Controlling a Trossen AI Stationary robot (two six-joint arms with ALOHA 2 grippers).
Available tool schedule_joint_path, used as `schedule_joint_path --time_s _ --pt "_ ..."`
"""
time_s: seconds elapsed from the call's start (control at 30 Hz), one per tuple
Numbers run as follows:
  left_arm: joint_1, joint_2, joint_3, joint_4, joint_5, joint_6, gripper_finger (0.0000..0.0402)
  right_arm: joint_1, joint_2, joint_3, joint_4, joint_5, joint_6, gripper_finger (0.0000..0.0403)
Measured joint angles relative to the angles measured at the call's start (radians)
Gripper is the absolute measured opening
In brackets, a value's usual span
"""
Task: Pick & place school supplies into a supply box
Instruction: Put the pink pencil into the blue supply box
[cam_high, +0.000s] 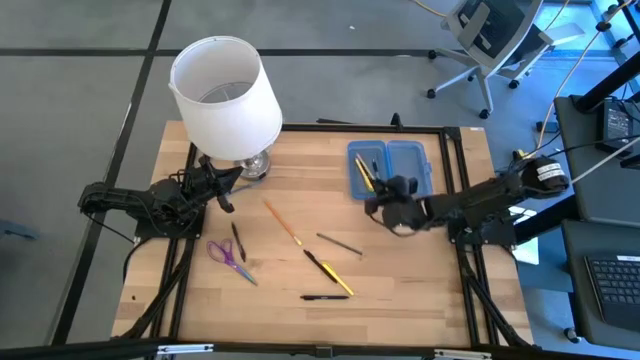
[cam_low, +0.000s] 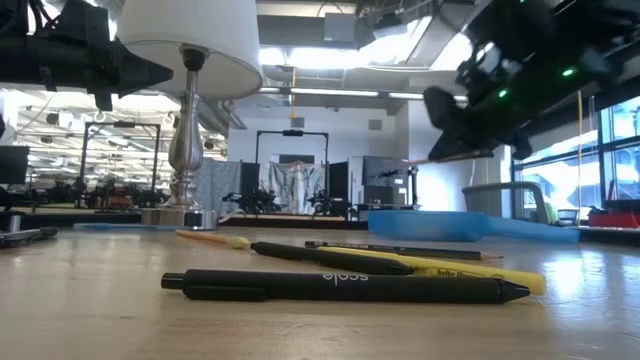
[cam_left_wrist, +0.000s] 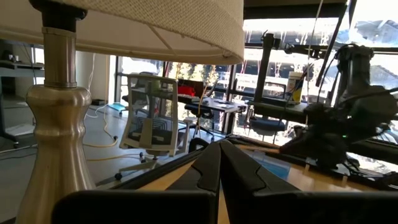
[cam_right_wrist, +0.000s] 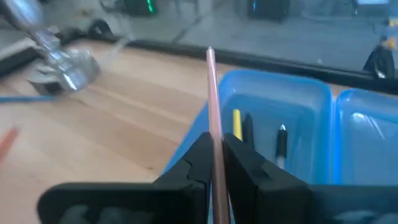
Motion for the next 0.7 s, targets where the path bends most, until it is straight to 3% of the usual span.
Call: schedule_joint_path --time_s 0.17,0.7 --pt "0.0 0.0 0.0 0.0 0.0 0.001 0.0004 -0.123 0.017 0.0 -0.007 -0.186 -0.065 0.0031" --pt "0.0 0.0 0.0 0.0 0.0 0.001 0.0004 -0.242 0.138 0.0 -0.002 -0.294 -0.054 0.0047"
